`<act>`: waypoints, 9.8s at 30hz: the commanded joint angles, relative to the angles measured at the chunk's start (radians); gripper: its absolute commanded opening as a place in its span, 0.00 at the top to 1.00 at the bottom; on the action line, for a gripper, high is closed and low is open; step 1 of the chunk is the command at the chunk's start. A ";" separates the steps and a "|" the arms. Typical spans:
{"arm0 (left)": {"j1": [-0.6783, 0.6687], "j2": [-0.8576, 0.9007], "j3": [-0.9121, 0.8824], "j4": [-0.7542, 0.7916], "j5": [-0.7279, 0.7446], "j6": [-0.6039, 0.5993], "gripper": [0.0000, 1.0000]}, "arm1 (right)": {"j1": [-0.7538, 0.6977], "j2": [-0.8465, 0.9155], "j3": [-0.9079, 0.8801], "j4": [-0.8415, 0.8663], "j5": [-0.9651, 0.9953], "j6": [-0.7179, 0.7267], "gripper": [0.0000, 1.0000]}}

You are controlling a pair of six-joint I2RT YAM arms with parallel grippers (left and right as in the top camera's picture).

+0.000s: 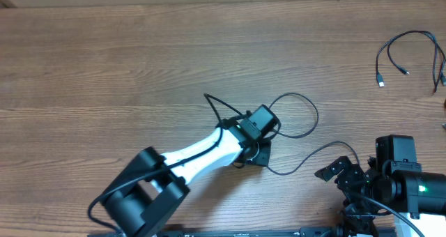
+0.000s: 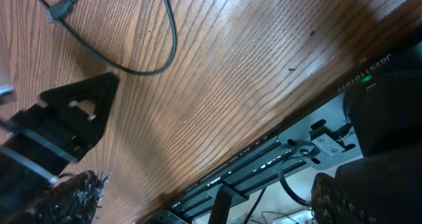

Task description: Untangle cables

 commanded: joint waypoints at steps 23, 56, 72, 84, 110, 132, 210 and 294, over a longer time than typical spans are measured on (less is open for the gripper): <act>0.040 0.042 0.093 -0.159 -0.078 0.031 0.96 | 0.004 -0.007 -0.001 0.002 0.010 0.003 0.00; 0.146 -0.315 0.316 -0.612 -0.327 0.108 0.96 | 0.004 -0.007 -0.001 0.002 0.010 0.003 0.00; 0.146 -0.322 0.315 -0.612 -0.327 0.108 0.96 | 0.004 -0.007 -0.001 0.002 0.010 0.003 0.00; 0.146 -0.322 0.315 -0.679 -0.325 -0.016 0.96 | 0.004 -0.007 -0.001 0.002 0.010 0.003 0.00; 0.113 -0.322 0.315 -0.639 -0.355 0.011 0.96 | 0.004 -0.007 -0.001 0.050 0.010 0.003 0.00; 0.131 -0.322 0.315 -0.602 -0.499 0.127 0.27 | 0.004 0.006 -0.004 0.353 0.123 -0.007 0.00; 0.701 -0.476 0.314 -0.827 -0.479 -0.091 0.00 | 0.247 0.745 -0.224 0.888 0.430 0.526 0.00; 0.700 -0.973 0.313 -0.978 -0.468 -0.086 0.00 | 0.259 0.780 -0.234 1.124 0.454 0.282 0.85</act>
